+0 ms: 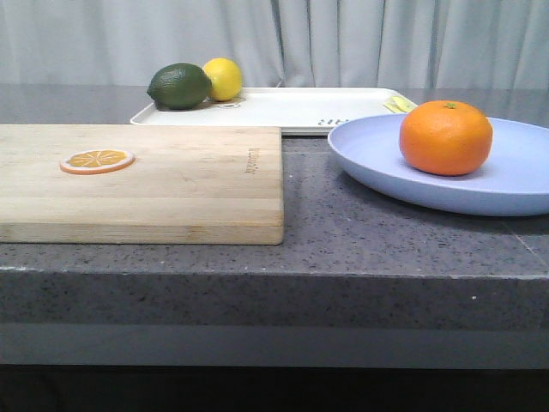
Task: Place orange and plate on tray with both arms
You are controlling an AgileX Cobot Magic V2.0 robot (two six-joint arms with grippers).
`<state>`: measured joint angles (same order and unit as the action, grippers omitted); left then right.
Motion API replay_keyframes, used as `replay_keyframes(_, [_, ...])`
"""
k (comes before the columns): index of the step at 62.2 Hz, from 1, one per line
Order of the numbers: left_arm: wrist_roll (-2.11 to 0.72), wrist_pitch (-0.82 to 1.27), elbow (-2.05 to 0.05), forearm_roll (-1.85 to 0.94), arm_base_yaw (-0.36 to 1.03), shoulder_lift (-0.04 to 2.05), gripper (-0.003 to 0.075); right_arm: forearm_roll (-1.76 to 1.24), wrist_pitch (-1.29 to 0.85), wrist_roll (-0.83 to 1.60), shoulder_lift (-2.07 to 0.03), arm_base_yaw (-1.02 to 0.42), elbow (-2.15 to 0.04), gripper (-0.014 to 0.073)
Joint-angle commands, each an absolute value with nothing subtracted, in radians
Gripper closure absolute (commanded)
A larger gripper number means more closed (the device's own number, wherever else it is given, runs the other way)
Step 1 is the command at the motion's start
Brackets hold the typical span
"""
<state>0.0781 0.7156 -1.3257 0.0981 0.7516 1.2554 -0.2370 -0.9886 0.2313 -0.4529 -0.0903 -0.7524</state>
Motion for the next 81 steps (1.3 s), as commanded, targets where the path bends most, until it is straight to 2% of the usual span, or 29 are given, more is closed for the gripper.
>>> replay_keyframes(1, [0.092, 0.582, -1.253, 0.051, 0.685, 1.134, 0.0069, -0.244, -0.928, 0.239, -0.470, -0.095, -0.784, 0.0020])
replay_keyframes(15, [0.090, 0.576, -1.001, -0.012, 0.544, 0.886, 0.0069, -0.244, -0.926, 0.239, -0.470, -0.095, -0.784, 0.0020])
replay_keyframes(24, [0.027, 0.620, -0.856, -0.111, 0.535, 0.716, 0.0069, -0.244, -0.912, 0.239, -0.470, -0.095, -0.784, 0.0020])
replay_keyframes(35, [-0.136, 0.696, -0.796, -0.258, 0.535, 0.597, 0.0069, -0.244, -0.887, 0.196, -0.472, -0.095, -0.784, 0.0020])
replay_keyframes(46, [-0.144, 0.715, -0.796, -0.258, 0.535, 0.575, 0.0069, -0.221, -0.863, 0.130, -0.546, -0.094, -0.787, 0.0022])
replay_keyframes(63, [-0.144, 0.715, -0.796, -0.256, 0.535, 0.575, 0.0069, -0.138, -0.839, 0.052, -0.824, -0.084, -0.872, 0.0022])
replay_keyframes(81, [-0.152, 0.715, -0.796, -0.256, 0.535, 0.575, 0.0069, -0.216, -0.847, 0.068, -1.057, 0.148, -0.914, 0.0022])
